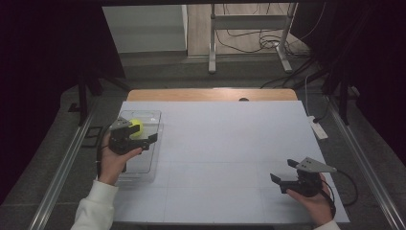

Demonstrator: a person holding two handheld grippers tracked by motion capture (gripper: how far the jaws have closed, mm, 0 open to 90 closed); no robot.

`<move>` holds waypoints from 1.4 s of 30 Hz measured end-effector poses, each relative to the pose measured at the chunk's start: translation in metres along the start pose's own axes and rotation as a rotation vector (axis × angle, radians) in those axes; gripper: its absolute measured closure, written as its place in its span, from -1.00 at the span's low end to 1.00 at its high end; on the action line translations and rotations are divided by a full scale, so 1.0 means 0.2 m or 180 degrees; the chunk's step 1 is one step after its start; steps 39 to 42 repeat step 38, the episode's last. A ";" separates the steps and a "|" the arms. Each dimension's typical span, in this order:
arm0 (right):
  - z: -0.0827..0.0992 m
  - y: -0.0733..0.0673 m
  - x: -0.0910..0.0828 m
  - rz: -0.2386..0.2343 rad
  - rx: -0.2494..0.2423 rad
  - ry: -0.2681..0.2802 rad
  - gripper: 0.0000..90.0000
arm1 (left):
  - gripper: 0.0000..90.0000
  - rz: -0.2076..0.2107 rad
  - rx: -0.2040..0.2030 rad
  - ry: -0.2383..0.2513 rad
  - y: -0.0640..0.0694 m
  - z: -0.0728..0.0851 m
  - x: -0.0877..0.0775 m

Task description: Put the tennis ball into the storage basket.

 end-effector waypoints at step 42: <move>-0.01 0.00 0.01 -0.0004 -0.0013 0.0023 -0.73 | -0.72 0.0249 0.0097 -0.0048 0.19 0.25 -0.15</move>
Point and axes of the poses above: each handheld gripper's, and its own axes: x roughly forward along the jaws, z roughly out of its underside, y roughly to its right, the point moved 6 cm from there along x, roughly forward along the jaws, and after that the axes turned 12 degrees about y, right-handed, at the moved point
